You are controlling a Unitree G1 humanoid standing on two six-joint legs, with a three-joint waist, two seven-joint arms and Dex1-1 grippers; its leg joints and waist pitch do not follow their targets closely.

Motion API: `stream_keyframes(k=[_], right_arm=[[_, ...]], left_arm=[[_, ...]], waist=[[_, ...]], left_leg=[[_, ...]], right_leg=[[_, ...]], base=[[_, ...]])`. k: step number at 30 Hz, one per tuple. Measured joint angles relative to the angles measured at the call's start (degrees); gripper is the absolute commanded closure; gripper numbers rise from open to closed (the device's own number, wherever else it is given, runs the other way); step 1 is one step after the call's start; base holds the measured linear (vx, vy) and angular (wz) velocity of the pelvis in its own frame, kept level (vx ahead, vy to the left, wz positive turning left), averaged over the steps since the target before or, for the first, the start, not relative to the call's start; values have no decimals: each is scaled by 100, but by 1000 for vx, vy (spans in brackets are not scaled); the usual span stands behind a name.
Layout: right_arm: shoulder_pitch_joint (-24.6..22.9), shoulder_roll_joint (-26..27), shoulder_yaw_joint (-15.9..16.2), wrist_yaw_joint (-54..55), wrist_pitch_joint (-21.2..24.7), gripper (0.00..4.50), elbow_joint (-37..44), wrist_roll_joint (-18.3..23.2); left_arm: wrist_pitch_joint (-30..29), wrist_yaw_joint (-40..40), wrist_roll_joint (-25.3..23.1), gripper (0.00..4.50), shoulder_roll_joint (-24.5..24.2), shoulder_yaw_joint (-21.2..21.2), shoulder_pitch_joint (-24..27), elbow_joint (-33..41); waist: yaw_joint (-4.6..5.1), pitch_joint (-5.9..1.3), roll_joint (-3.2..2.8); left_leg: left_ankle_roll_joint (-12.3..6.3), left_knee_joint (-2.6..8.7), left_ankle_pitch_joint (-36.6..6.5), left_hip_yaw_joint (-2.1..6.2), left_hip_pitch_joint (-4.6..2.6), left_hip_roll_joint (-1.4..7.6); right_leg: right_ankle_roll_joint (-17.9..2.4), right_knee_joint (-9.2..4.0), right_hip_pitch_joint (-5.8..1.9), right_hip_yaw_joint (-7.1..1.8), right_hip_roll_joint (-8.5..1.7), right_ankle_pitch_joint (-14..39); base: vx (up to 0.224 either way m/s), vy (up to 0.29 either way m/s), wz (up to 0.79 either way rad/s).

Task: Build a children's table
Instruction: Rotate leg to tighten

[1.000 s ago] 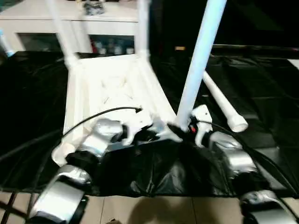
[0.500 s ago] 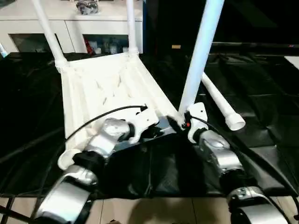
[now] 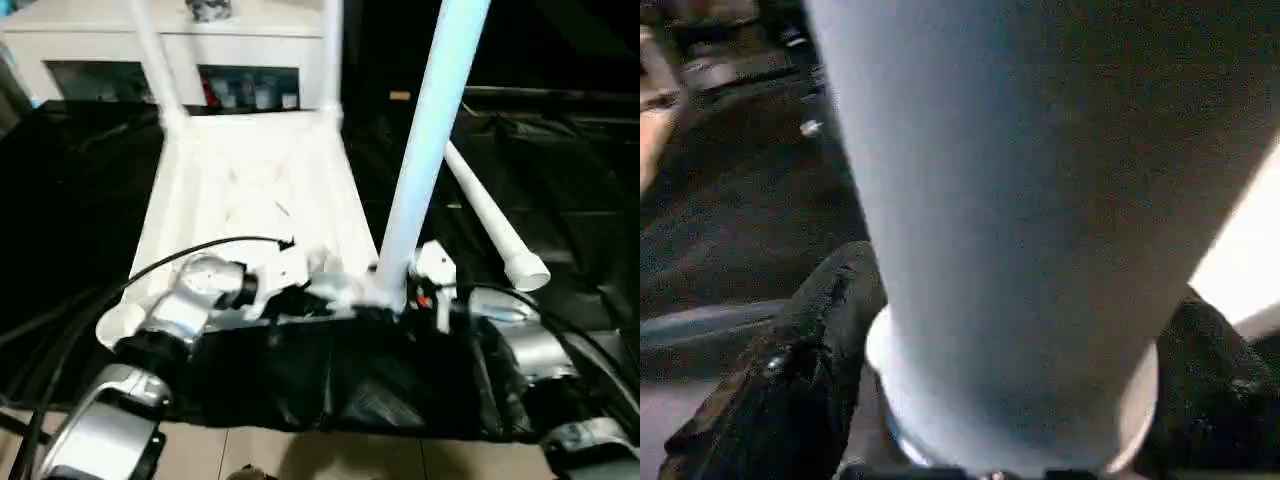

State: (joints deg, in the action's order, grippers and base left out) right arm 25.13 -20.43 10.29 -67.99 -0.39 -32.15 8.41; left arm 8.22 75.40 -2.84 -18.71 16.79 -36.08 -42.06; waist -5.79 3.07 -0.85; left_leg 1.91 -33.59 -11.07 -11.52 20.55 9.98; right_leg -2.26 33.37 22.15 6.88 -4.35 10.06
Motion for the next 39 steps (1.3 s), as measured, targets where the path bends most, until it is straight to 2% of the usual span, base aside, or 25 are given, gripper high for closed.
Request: stream_keyframes(k=[8,13,16,19,22,25,28,29,31,34,39], right_arm=[[3,-60,119,-393,123,157,93,53],[-11,-7,123,-369,233,164,172,59],[-90,197,-101,144,241,167,109,56],[-76,549,-386,1197,197,168,-102,-12],[-3,879,-643,2295,159,169,-341,-130],[127,1133,-725,3217,153,169,-514,-302],[216,1428,-864,4018,117,169,-665,-445],[230,1507,-922,4273,56,101,-722,-458],[228,1570,-979,4404,-16,101,-756,-461],[228,1556,-978,4435,-99,59,-763,-593],[196,1439,-862,4161,-291,40,-763,-608]], left_arm=[[89,375,64,450,-92,23,1,-37],[91,368,76,450,-95,17,-1,-50],[-13,32,10,450,-38,-30,-13,-87],[-269,-619,-151,450,152,-121,-91,-161],[-587,-1210,-292,450,435,-138,-123,-159],[-864,-1667,-370,450,630,-166,-172,-158],[-990,-2064,-483,450,814,-196,-195,-172],[-1051,-2191,-509,450,897,-199,-203,-172],[-1083,-2255,-518,450,944,-204,-206,-171],[-1106,-2208,-522,450,1009,-182,-201,-130],[-1089,-2068,-522,450,968,-179,-163,-17]], waist=[[-56,0,0],[-63,0,0],[-54,-1,1],[21,-2,4],[141,-6,14],[247,-8,14],[290,-17,15],[294,-23,7],[296,-30,-3],[264,-44,-25],[241,-44,-41]], left_leg=[[0,-1,0,0,0,0],[0,-3,0,0,-1,0],[2,-4,2,0,-13,0],[3,-11,2,1,-27,-1],[4,-16,2,1,-50,-1],[4,-15,2,3,-54,-3],[4,-13,2,5,-56,-5],[4,-13,2,5,-54,-5],[4,-13,2,5,-52,-8],[3,-10,1,4,-44,-10],[3,12,0,4,-38,-10]], right_leg=[[3,6,-3,-2,-1,1],[4,10,-3,-2,-1,2],[3,13,-10,-3,-2,1],[34,16,-20,-4,-4,19],[36,12,-34,-7,-4,20],[36,7,-34,-7,-5,20],[37,5,-35,-7,-4,19],[37,3,-35,-7,-4,19],[37,2,-34,-10,-5,19],[37,-2,-32,-12,-5,18],[11,2,-20,-10,-4,1]], base=[[0,0,0],[0,0,0],[0,0,0],[0,0,0],[0,0,0],[0,0,0],[0,0,0],[0,0,0],[0,0,0],[0,0,0],[0,0,0]])
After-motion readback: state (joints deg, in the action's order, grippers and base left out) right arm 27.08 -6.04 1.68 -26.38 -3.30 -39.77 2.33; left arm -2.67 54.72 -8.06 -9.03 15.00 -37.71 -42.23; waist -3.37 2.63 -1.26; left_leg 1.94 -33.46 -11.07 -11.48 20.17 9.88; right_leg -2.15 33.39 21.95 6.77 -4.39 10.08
